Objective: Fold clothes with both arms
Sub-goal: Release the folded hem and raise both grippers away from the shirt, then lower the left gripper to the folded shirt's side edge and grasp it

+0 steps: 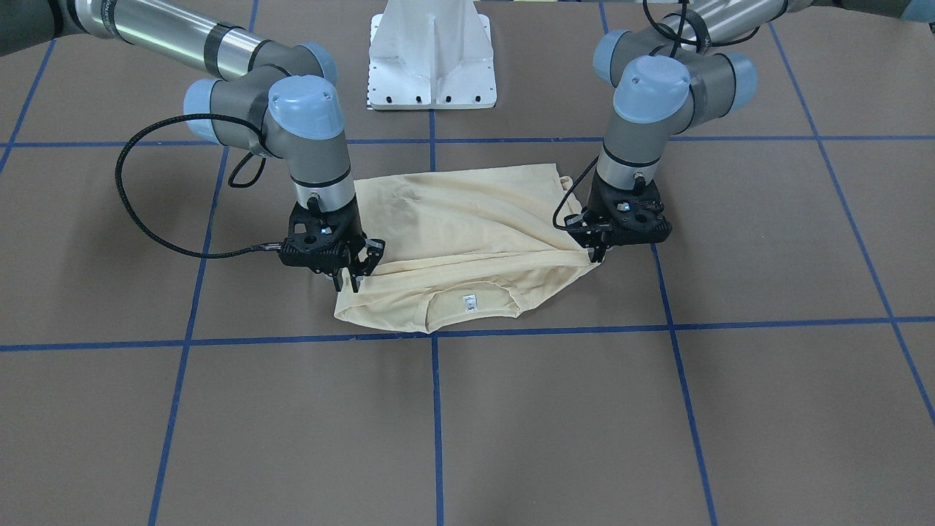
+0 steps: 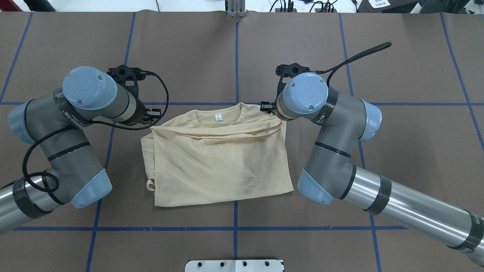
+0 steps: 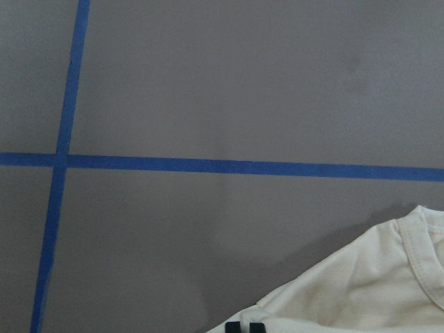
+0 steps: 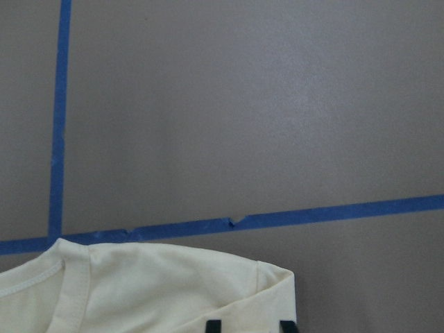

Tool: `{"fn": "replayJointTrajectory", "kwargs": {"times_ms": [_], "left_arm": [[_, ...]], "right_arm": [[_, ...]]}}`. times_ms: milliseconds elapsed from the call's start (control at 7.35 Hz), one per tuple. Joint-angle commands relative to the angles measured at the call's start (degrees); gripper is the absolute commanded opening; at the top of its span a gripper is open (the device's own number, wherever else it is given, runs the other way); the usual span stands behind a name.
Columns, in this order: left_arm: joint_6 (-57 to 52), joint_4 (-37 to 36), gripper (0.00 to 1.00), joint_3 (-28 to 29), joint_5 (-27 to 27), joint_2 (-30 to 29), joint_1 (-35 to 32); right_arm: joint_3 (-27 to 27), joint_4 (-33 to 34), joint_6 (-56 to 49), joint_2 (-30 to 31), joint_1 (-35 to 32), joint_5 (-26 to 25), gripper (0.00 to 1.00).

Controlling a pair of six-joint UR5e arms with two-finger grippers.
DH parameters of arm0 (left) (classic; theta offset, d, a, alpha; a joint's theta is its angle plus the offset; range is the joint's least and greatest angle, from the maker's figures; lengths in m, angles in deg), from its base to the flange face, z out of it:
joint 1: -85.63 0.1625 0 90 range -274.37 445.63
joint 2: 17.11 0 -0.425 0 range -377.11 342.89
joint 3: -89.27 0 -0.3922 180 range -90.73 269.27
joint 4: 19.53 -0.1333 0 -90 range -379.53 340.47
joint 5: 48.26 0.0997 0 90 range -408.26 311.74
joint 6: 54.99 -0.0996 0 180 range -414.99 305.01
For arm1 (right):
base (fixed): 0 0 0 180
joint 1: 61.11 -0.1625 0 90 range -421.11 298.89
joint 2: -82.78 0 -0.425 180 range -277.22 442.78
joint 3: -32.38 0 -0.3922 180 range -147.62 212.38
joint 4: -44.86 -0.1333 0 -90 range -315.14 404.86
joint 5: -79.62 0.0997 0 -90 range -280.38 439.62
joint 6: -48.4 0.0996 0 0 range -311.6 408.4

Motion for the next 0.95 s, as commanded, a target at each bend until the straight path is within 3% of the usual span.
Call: {"fn": "replayJointTrajectory", "kwargs": {"times_ms": [0, 136, 272, 544, 816], "left_arm": [[-9.0, -0.04, 1.0, -3.72, -3.59, 2.55, -1.23], [-10.29, 0.22, 1.0, -5.13, -7.62, 3.88, -1.23], [-9.78, 0.31, 1.0, -6.97, -8.36, 4.94, -1.06], [-5.41, 3.1, 1.0, -13.12, -10.83, 11.78, 2.35], [5.83, 9.17, 1.0, -12.79, -8.3, 13.03, 11.21]], "right_arm": [[0.14, 0.29, -0.18, -0.88, -2.47, 3.32, 1.0], [0.22, 0.37, -2.01, -0.62, -4.22, 9.44, 1.0], [0.66, 0.55, -4.37, -0.01, -5.54, 12.2, 1.0], [0.66, 0.2, -6.59, 1.4, -6.26, 12.32, 1.0], [0.75, 0.11, -6.6, 1.49, -6.35, 12.14, 1.0]]}}
